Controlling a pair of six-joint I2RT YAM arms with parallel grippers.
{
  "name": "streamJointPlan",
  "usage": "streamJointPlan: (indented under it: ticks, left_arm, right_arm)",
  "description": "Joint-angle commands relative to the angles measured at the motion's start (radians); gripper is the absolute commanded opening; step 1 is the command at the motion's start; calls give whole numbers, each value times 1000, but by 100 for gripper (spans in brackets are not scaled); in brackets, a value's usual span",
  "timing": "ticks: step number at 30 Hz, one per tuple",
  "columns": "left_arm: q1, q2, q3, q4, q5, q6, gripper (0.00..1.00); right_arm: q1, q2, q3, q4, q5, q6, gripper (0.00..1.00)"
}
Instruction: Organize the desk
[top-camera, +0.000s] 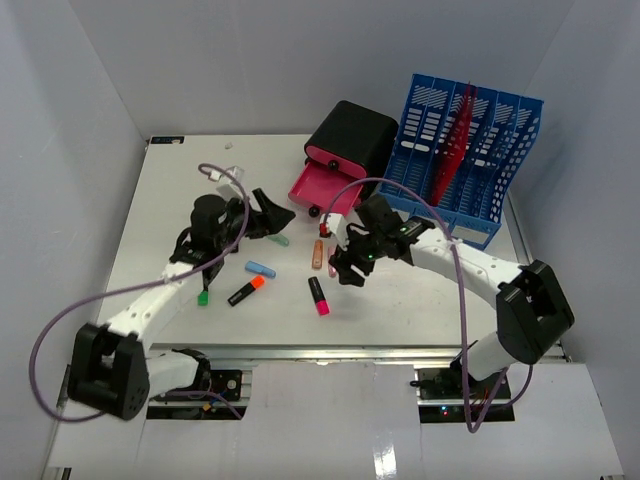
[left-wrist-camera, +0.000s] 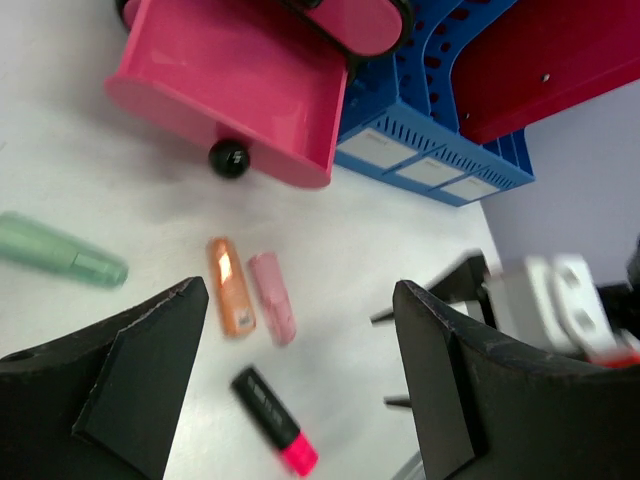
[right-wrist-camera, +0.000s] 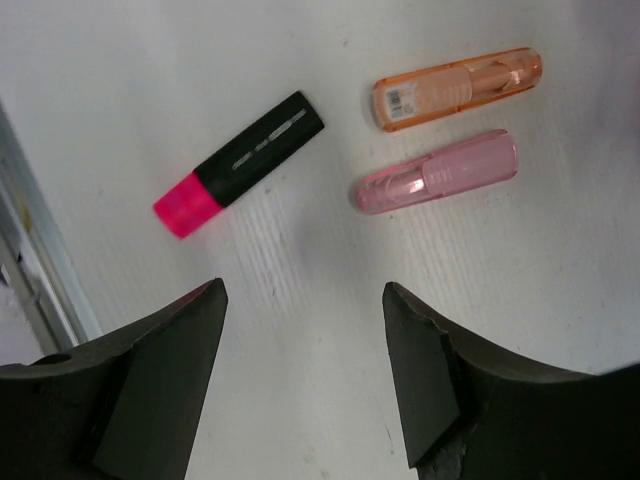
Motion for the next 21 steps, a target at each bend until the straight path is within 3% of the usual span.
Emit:
streamJointPlan:
  ticks: [1, 5, 10, 15, 21]
  left_arm:
    - [5, -299, -104, -264, -183, 26, 86]
    - [6, -513, -197, -405, -245, -47, 86]
    - [6, -722, -254, -513, -274, -116, 86]
    - [7, -824, -269, -601, -274, -176, 86]
    - [6, -840, -245, -629, -253, -183, 86]
  right_arm:
    - [45, 95, 47, 197, 284, 309, 71]
    - [64, 194, 104, 237, 359, 472, 75]
    - [75, 280, 136, 264, 442, 555, 75]
    - [81, 354, 167, 278, 512, 583, 74]
    - [81, 398, 151, 277, 530, 577, 67]
